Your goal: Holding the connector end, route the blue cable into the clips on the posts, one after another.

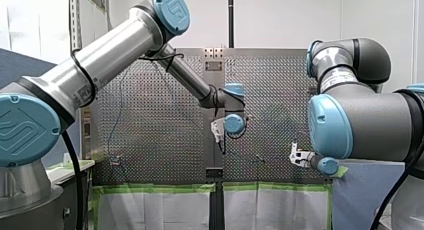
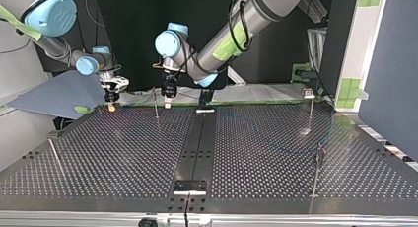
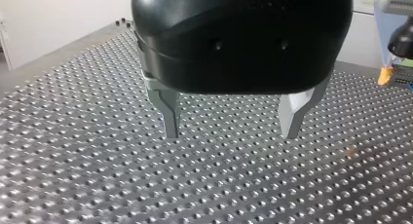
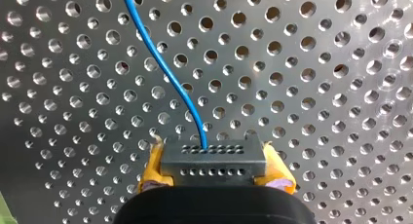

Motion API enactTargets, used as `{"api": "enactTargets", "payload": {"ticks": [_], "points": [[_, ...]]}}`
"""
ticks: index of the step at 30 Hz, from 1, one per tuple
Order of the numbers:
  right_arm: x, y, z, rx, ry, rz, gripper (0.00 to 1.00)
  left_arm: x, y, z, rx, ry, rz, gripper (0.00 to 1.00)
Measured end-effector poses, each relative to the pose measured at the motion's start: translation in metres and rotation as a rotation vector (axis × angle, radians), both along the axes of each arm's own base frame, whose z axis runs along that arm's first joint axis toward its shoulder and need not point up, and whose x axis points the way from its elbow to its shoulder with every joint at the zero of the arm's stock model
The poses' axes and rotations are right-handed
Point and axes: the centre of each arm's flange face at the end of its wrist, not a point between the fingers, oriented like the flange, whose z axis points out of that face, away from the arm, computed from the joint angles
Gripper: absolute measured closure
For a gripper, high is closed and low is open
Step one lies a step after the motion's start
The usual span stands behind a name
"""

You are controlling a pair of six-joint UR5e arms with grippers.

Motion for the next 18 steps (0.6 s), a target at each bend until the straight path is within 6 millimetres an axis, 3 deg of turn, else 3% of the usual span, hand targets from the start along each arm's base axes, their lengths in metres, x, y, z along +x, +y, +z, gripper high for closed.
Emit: {"api": "enactTargets", "payload": {"ticks": [18], "points": [[0.002,-0.001,0.001,-0.009,-0.001,0.003,1.00,-0.037,0.037,0.034,0.020,0.064,0.002,0.00]]}}
